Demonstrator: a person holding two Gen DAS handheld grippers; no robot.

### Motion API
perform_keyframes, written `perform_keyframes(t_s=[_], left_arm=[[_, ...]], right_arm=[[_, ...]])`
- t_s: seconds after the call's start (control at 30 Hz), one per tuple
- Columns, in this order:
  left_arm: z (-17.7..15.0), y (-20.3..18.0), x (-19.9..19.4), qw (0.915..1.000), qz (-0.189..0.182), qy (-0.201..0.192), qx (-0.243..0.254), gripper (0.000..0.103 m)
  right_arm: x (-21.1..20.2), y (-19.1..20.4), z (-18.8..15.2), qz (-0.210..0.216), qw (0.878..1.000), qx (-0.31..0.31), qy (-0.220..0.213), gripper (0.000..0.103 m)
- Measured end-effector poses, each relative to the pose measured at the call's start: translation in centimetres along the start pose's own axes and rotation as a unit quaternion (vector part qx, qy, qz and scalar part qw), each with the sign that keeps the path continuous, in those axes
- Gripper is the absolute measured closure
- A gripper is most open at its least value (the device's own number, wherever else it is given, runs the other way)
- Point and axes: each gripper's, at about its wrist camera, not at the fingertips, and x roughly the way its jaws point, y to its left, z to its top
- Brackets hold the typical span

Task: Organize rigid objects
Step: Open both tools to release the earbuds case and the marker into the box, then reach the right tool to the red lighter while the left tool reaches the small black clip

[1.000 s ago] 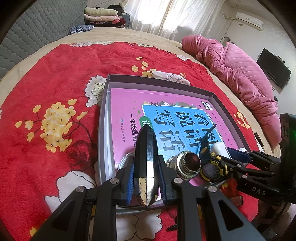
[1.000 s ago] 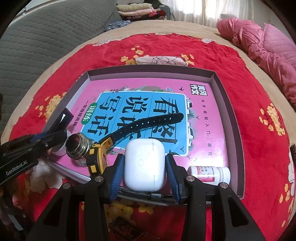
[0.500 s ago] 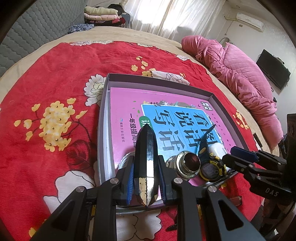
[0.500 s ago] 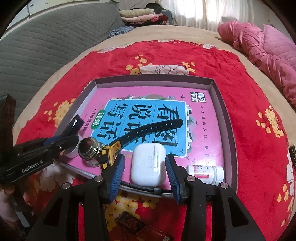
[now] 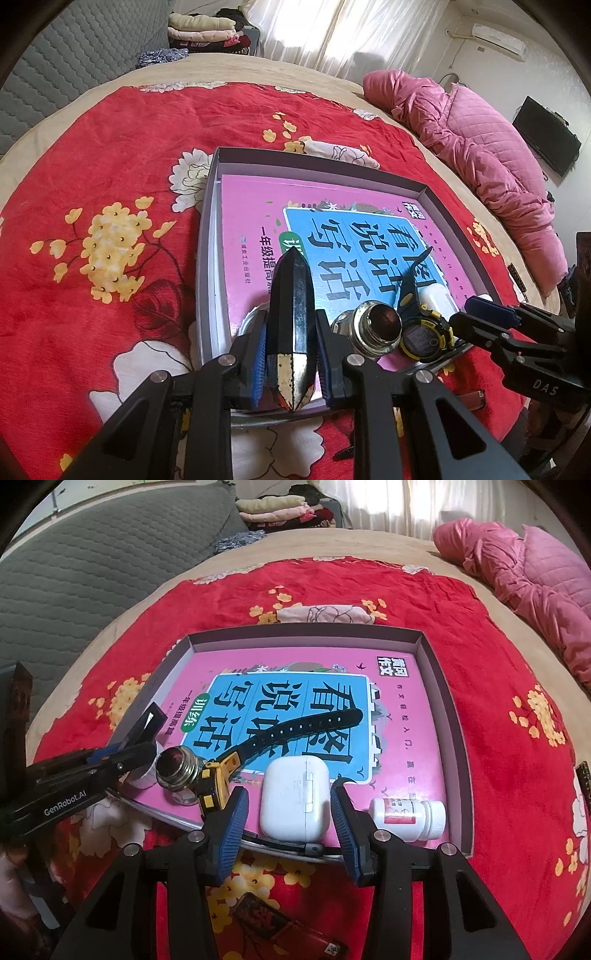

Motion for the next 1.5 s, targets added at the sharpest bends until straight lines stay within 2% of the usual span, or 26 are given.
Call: perform_keyframes(t_s=[0.67, 0.7, 0.77, 0.83, 0.87, 1.13, 1.3, 1.5], left_arm=[[0.1, 0.0, -0.7, 0.9999, 0.008, -0.007, 0.002, 0.079], [0.1, -0.1, -0.9, 0.9999, 0.007, -0.011, 0.003, 0.078], [0.1, -0.2, -1.3, 0.9998, 0.005, -0.018, 0.004, 0.067], [0.2, -0.3, -1.6, 0.9997, 0.004, -0.024, 0.007, 0.058], [0.2, -0.4, -1.8, 0.9996, 0.005, -0.026, 0.009, 0.057], [0.0, -0.8, -3.8, 0.9985, 0.02, -0.049, 0.016, 0.056], [-0.3, -0.6, -5.8, 0.9973, 0.023, -0.069, 0.01, 0.056], [-1.4, -1.1, -7.2, 0.9973, 0.027, -0.066, 0.015, 0.056]], right_arm=[[-0.7, 0.0, -0.4, -0.015, 1.0, -0.005, -0.008, 0.053], [-0.8, 0.0, -0.4, -0.016, 1.0, -0.006, -0.01, 0.053], [-1.0, -0.1, -0.5, -0.015, 1.0, -0.005, -0.013, 0.047], [-1.3, -0.1, -0.5, -0.014, 1.0, -0.007, -0.016, 0.046], [-1.4, -0.1, -0.6, -0.015, 1.0, -0.009, -0.017, 0.046], [-2.9, -0.1, -1.3, -0.013, 0.999, -0.027, -0.026, 0.045], [-4.5, 0.1, -2.7, 0.012, 0.997, -0.057, -0.042, 0.044], [-4.9, 0.7, -4.4, 0.018, 0.996, -0.084, -0.033, 0.044]])
